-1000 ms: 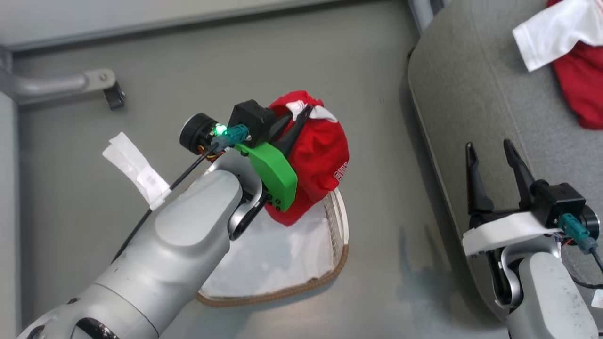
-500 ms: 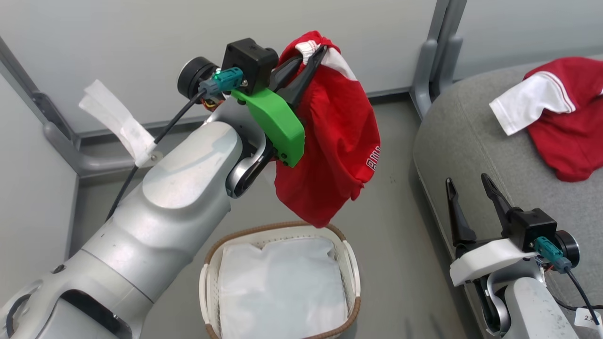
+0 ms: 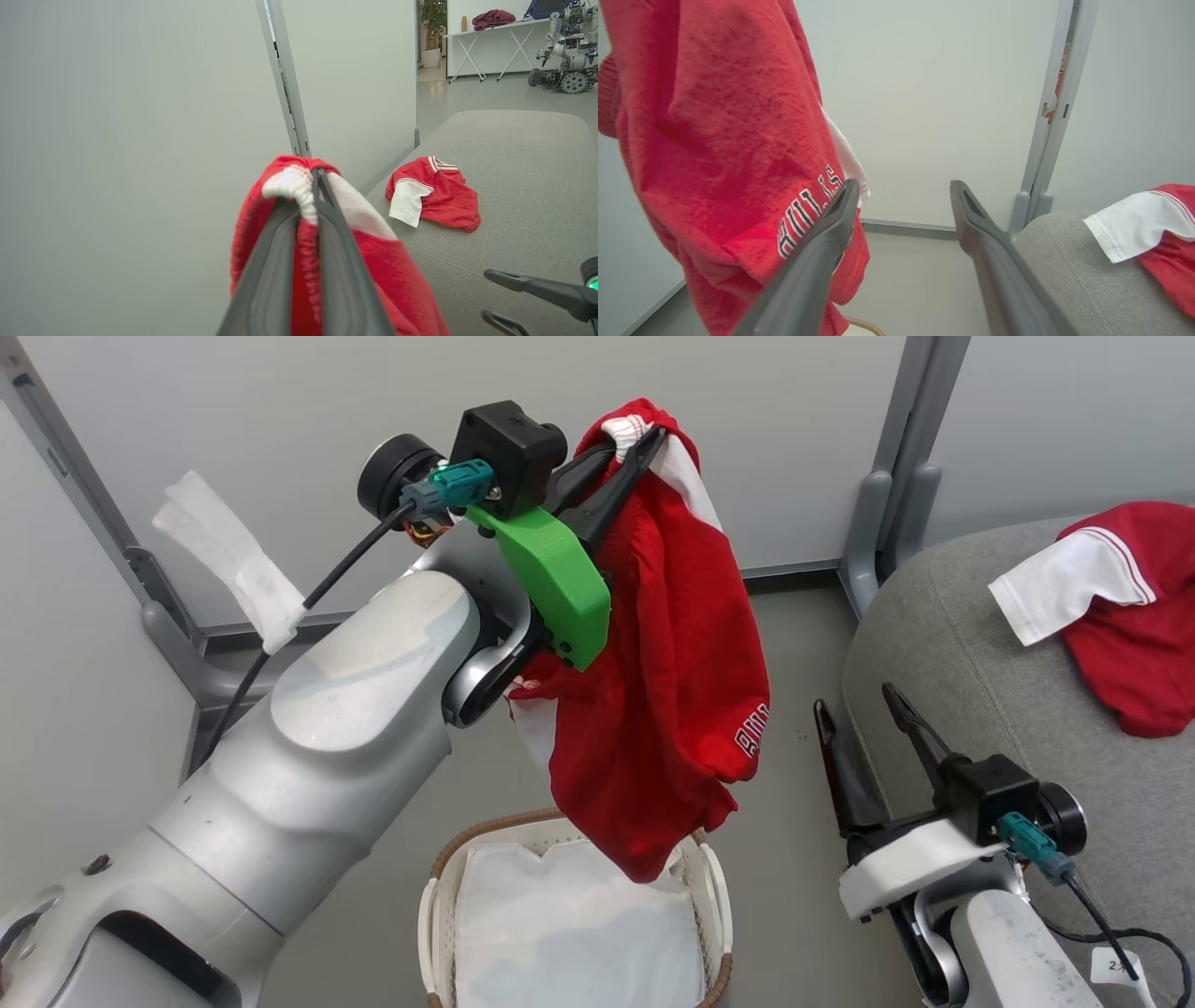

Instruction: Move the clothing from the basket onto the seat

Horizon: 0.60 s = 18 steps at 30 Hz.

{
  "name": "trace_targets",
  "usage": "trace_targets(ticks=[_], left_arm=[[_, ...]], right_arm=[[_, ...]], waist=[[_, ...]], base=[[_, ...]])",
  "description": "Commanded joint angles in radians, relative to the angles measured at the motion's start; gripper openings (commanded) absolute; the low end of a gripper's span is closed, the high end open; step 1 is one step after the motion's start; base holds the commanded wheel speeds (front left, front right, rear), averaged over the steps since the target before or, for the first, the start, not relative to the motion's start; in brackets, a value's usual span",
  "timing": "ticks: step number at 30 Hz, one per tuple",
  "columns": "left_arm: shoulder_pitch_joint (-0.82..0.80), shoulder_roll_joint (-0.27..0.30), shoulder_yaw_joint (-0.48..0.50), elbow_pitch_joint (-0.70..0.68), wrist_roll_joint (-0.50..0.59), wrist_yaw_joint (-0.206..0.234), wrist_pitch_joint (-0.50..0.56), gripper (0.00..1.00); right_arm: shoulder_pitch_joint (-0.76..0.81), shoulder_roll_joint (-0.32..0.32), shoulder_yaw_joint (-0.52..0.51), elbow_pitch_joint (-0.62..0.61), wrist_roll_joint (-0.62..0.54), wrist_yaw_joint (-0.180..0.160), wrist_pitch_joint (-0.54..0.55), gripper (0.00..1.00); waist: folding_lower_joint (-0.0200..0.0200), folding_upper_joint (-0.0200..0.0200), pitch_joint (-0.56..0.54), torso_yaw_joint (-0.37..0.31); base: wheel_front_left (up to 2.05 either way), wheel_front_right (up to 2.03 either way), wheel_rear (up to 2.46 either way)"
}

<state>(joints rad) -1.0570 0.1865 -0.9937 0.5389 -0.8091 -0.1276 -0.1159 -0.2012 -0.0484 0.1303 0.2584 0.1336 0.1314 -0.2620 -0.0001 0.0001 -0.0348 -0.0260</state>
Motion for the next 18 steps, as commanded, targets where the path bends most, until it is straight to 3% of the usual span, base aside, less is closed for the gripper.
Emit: trace_targets(ticks=[1,9,18], left_arm=[[0.003,0.009,0.000,-0.008,-0.006,0.001,0.001,0.00],[-0.012,0.031,0.008,-0.037,-0.011,0.015,0.016,0.00],[-0.047,0.031,0.012,-0.067,-0.012,0.030,0.033,0.00]], right_arm=[[0.000,-0.004,0.014,-0.013,-0.002,-0.001,-0.005,1.00],[0.049,-0.004,0.084,-0.049,-0.023,-0.001,-0.004,1.00],[-0.033,-0.004,0.157,0.080,-0.085,-0.001,-0.004,1.00]], waist=[[0.0001,-0.0001,-0.003,0.002],[0.0001,-0.0001,-0.005,-0.003],[0.0001,-0.0001,0.004,-0.004]], base=[[0.00,0.00,0.00],[0.00,0.00,0.00],[0.00,0.00,0.00]])
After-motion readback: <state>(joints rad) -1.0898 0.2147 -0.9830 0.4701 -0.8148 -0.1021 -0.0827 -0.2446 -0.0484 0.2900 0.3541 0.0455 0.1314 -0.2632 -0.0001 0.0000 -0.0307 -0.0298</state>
